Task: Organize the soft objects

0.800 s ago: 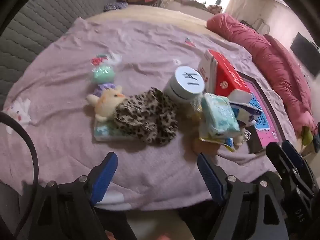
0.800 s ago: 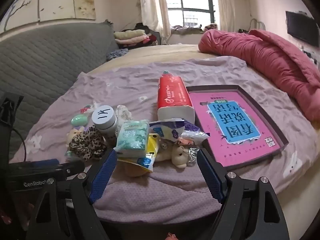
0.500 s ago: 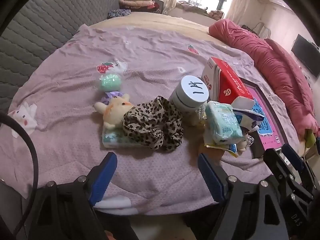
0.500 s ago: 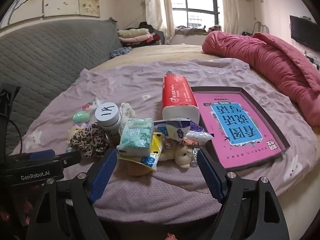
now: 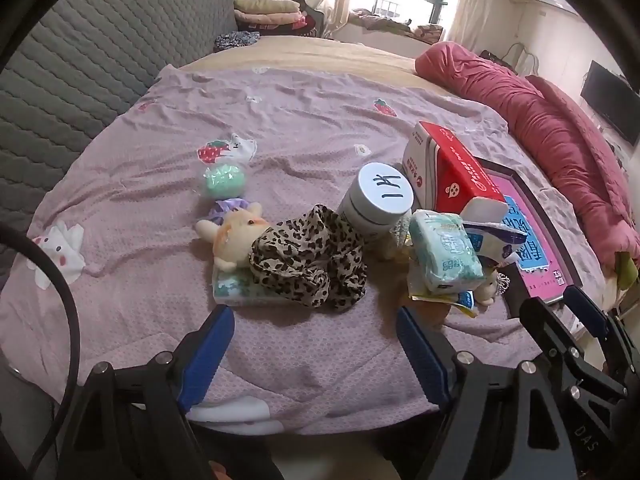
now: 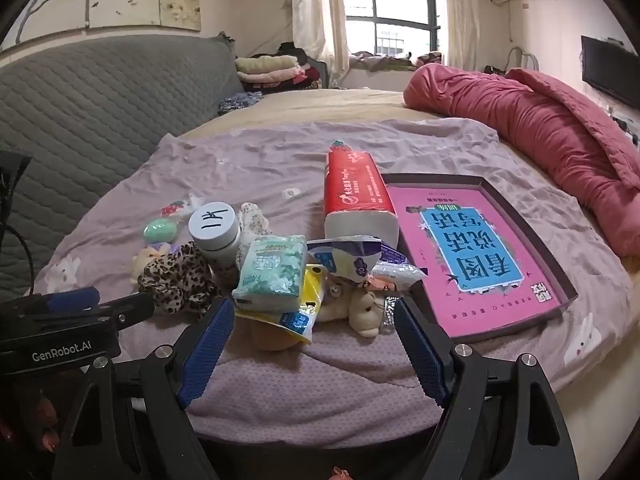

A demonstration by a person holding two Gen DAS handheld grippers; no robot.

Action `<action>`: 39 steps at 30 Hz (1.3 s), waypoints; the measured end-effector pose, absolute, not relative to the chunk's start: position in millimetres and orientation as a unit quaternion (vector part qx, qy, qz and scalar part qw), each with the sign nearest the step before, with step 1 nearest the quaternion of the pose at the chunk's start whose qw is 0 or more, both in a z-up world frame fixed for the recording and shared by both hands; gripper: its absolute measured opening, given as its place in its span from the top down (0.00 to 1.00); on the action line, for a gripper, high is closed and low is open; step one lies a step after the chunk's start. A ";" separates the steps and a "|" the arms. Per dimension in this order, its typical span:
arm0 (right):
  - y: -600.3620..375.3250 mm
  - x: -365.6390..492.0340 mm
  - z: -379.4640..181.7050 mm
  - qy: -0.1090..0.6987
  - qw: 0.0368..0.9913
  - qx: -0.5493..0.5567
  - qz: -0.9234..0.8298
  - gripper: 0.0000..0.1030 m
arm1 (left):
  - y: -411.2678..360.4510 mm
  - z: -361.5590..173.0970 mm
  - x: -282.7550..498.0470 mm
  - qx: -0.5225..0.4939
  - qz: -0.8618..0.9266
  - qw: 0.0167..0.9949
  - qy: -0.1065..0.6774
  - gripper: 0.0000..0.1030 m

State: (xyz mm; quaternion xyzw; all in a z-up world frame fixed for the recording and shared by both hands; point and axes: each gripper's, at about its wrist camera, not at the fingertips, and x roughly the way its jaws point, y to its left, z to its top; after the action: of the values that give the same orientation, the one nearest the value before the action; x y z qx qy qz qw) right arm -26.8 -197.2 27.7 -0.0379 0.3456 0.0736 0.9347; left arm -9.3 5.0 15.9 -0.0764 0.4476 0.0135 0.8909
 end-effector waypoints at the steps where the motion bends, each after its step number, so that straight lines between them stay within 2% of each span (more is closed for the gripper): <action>1: -196.9 -26.7 27.8 0.345 0.935 -0.037 0.074 0.20 | 4.1 16.0 -9.7 -0.076 0.014 0.891 0.447 0.20; 39: -197.8 -25.8 28.0 0.348 0.934 -0.035 0.071 0.20 | 10.1 16.3 -9.1 -0.068 0.017 0.893 0.444 0.20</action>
State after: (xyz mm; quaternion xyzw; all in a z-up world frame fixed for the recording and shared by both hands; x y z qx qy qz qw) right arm -25.8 -197.8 28.0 -0.0350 0.3481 0.0712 0.9341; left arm -9.1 10.1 16.3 -0.0685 0.4439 0.0173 0.8933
